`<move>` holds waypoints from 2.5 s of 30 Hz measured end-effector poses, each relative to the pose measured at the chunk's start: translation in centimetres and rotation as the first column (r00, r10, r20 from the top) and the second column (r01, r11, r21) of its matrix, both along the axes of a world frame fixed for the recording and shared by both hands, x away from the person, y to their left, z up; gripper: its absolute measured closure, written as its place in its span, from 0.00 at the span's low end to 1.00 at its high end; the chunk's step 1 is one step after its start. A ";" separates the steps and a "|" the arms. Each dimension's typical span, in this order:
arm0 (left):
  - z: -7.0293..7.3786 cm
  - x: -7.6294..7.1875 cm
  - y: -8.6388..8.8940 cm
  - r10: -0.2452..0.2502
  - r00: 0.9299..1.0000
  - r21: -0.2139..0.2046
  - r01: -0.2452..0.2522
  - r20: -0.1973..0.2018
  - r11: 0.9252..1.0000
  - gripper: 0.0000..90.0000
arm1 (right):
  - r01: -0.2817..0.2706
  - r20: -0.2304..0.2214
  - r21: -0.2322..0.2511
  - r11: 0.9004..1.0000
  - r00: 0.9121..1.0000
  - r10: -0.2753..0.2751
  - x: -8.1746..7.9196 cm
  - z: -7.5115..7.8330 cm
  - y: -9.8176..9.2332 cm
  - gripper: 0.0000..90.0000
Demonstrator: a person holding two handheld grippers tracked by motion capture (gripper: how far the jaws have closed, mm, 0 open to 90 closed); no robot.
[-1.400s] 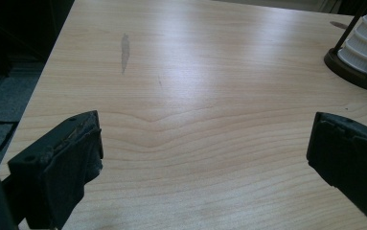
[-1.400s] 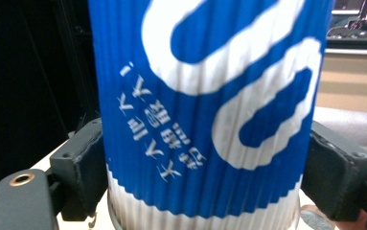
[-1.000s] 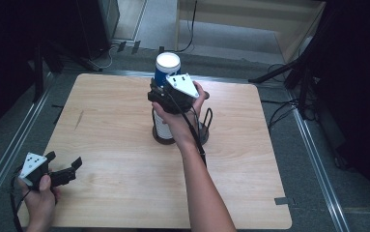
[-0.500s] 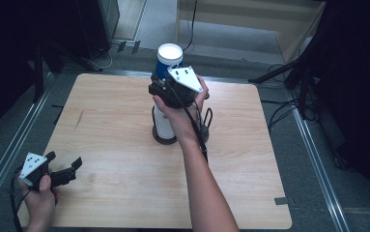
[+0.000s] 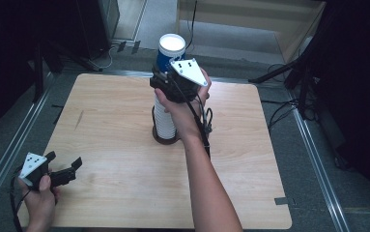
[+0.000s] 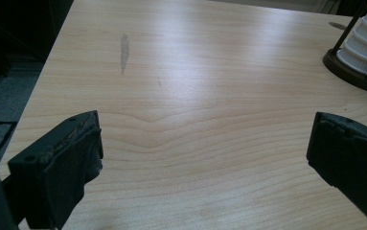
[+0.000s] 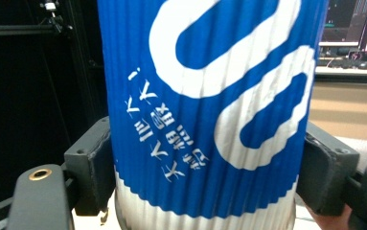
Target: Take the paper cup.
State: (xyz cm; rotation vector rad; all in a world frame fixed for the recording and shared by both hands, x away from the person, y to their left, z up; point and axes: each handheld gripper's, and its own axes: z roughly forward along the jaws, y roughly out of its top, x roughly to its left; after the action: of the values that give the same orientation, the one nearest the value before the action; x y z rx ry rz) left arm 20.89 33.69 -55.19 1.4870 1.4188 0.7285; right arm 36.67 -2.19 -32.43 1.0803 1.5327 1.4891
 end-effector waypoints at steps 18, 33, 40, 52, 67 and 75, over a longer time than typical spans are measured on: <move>0.0 0.0 0.0 -0.004 1.000 -0.001 0.004 0.001 1.000 0.00 | 0.006 0.039 0.027 1.000 0.999 -0.007 -0.6 1.9 -1.3 0.24; 0.0 0.0 -0.1 -0.007 1.000 0.002 0.007 0.002 1.000 0.00 | 0.062 0.053 0.036 0.997 0.997 -0.064 -1.0 2.1 -4.6 0.25; 0.0 0.0 -0.1 -0.008 1.000 0.004 0.008 0.001 1.000 0.00 | 0.088 0.051 0.030 0.996 0.995 -0.090 -1.4 1.4 -6.0 0.25; 0.0 0.0 -0.1 -0.009 1.000 0.013 0.009 -0.001 1.000 0.00 | 0.170 0.035 0.033 0.985 0.985 -0.171 -2.5 -0.9 -8.6 0.25; 0.0 0.0 -0.1 -0.020 1.000 0.013 0.020 0.002 1.000 0.00 | 0.196 0.019 0.013 0.981 0.980 -0.196 -4.7 -3.8 -11.3 0.25; 0.0 0.0 -0.1 -0.031 1.000 0.007 0.031 -0.005 1.000 0.00 | 0.205 0.015 -0.002 0.979 0.979 -0.205 -6.4 -6.3 -12.3 0.25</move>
State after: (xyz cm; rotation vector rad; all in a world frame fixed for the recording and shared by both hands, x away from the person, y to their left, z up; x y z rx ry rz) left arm 20.94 33.59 -55.18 1.5137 1.3957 0.7115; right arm 30.28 -14.51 -38.72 1.1848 1.3687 1.3496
